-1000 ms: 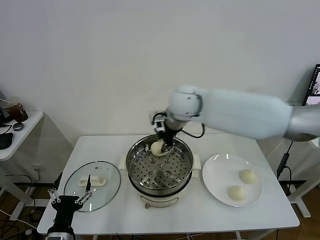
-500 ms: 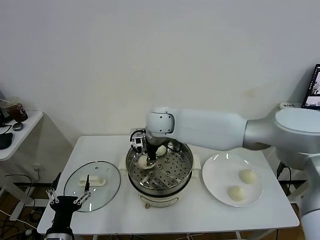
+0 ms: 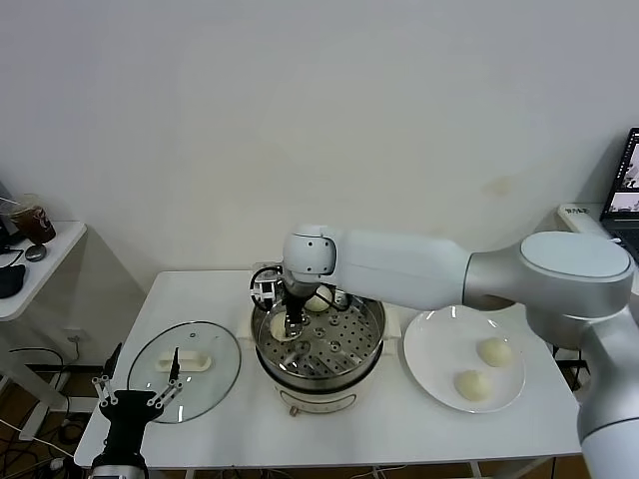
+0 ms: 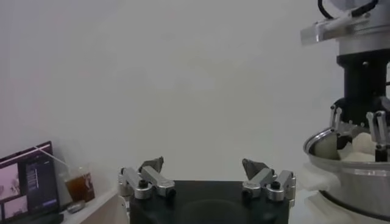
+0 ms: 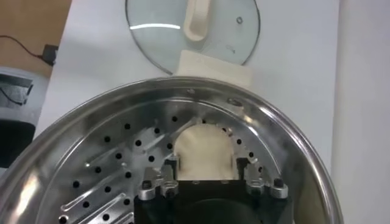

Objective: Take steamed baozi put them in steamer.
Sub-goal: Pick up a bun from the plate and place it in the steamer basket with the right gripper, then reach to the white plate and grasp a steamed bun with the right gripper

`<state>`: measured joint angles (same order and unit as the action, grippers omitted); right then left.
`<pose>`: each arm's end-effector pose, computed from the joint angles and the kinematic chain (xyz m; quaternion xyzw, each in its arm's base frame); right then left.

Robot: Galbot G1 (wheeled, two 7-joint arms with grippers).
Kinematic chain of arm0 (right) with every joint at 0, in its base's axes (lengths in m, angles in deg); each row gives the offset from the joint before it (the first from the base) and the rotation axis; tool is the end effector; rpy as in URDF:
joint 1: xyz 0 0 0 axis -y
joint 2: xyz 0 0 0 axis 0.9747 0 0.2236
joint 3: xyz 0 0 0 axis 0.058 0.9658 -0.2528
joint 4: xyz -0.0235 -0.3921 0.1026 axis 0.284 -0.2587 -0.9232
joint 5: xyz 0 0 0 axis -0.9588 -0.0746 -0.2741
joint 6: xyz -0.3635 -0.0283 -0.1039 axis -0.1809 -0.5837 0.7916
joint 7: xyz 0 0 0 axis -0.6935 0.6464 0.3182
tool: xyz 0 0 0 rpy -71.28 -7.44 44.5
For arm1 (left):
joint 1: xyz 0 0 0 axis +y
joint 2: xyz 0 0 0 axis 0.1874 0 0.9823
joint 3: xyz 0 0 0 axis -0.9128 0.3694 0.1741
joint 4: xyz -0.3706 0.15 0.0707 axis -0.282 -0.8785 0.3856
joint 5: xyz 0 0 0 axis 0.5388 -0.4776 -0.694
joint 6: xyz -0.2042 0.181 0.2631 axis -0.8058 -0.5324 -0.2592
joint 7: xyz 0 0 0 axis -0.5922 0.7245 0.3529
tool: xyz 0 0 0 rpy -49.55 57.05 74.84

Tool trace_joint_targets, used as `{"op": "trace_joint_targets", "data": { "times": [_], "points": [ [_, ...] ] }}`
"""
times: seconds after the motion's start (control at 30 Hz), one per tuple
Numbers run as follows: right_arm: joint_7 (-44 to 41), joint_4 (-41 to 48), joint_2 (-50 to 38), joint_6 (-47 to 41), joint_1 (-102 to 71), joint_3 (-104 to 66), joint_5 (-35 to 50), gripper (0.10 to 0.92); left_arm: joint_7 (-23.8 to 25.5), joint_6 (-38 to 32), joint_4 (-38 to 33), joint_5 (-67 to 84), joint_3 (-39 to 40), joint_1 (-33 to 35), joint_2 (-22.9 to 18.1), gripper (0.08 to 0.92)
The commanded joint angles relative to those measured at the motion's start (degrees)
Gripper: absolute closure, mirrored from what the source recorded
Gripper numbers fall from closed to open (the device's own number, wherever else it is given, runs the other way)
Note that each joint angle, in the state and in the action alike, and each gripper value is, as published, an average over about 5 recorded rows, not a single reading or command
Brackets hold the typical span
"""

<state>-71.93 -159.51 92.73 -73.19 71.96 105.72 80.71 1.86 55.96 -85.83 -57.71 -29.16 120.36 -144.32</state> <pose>0.5726 0.2363 -0.1250 0.5537 -0.5508 0.5265 0.3360 0.1176 0.1011 -0.3369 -0.0496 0.9811 0.1822 0.0419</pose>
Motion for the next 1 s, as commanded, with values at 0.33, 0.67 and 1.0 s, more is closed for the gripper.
{"op": "trace_joint_targets", "data": {
  "times": [0.33, 0.67, 1.0],
  "points": [
    [-22.0, -18.6, -29.8, 11.3, 16.3, -0.2, -9.7, 0.203, 0.2, 0.2, 0.6, 0.1, 0.7, -1.5, 0.3, 0.177],
    [-29.5, -23.9, -53.6, 27.1, 7.8, -1.9, -28.0, 0.203, 0.2, 0.0, 2.2, -0.2, 2.3, -2.3, 0.3, 0.177],
    [-26.2, -21.5, -59.6, 29.6, -19.5, -19.4, -38.3, 0.203, 0.3, 0.2, 2.0, -1.6, 3.4, -1.9, -0.8, 0.177]
  ]
}}
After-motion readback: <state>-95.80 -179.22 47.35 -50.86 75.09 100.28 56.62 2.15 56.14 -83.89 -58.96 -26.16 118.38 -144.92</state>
